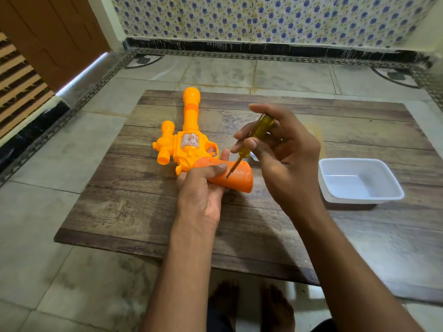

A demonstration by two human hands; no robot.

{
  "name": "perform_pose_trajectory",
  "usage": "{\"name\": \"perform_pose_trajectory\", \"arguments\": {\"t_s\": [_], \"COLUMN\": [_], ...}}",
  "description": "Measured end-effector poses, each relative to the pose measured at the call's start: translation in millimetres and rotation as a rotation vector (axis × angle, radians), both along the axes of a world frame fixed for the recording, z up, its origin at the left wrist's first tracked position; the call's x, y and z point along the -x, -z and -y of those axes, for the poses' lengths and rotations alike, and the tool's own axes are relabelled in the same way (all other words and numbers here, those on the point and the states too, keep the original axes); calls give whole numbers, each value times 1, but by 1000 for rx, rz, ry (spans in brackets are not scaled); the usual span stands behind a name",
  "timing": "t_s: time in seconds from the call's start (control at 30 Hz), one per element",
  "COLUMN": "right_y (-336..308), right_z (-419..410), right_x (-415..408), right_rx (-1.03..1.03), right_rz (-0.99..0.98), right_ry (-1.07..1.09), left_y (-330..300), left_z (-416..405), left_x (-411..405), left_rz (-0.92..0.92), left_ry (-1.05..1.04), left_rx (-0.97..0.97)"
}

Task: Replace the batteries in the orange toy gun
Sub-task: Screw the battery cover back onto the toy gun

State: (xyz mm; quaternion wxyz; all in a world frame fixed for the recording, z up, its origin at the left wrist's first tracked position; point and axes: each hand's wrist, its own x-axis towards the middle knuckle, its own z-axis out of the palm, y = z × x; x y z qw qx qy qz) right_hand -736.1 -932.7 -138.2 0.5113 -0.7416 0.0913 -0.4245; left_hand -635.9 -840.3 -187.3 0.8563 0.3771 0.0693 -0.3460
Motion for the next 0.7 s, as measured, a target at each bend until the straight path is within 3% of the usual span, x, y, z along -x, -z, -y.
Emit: {"name": "perform_pose_trajectory", "arguments": {"t_s": [0.23, 0.43, 0.6, 0.7], "right_y": [-2, -1, -4, -4], "right_z": [-5, -5, -7, -8], "right_x": [-4, -5, -7, -7], "right_rx": [312, 123, 286, 235], "right_rz": [24, 80, 57, 66], "right_ry": [40, -37, 72, 21], "left_y": [3, 3, 2, 2], "left_z": [0, 0, -1, -2], "left_x": [0, -1, 3, 1], "left_rz": [24, 16, 41, 30], "left_ry": [21, 2, 63, 27], "left_rx": [3, 24, 7, 9]}}
